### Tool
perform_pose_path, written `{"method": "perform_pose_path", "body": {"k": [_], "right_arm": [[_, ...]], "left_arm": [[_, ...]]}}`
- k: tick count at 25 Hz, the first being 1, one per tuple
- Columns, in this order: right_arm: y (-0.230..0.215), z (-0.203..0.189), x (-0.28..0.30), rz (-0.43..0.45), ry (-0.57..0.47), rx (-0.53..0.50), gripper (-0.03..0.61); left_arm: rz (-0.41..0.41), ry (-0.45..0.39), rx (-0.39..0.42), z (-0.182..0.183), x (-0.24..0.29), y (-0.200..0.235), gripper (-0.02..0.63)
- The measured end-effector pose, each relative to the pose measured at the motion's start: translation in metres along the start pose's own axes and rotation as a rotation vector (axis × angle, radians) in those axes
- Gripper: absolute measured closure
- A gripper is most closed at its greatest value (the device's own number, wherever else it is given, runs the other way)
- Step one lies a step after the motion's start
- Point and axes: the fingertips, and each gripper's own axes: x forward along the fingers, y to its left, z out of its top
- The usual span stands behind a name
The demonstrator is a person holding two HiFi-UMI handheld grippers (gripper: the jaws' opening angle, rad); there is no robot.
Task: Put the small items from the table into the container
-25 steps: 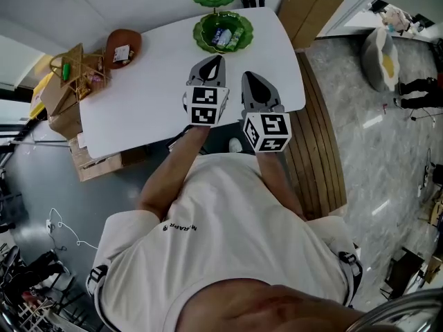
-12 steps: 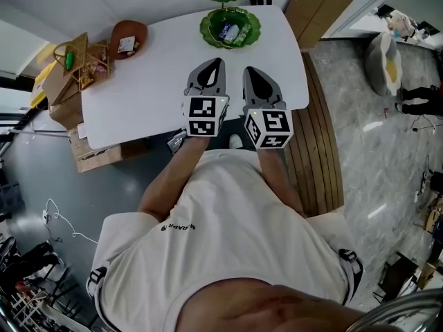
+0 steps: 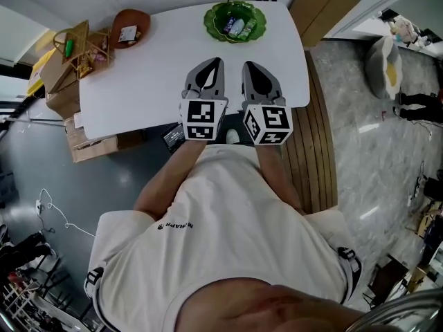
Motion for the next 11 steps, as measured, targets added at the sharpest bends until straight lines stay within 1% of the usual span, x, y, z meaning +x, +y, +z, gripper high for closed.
{"method": "perform_pose_path", "body": {"k": [11], "right_arm": [[0.016, -0.003, 0.006, 0.019, -0.001, -0.010, 0.574]], "left_arm": [[0.022, -0.032, 0.003, 0.002, -0.021, 0.014, 0.609]]}}
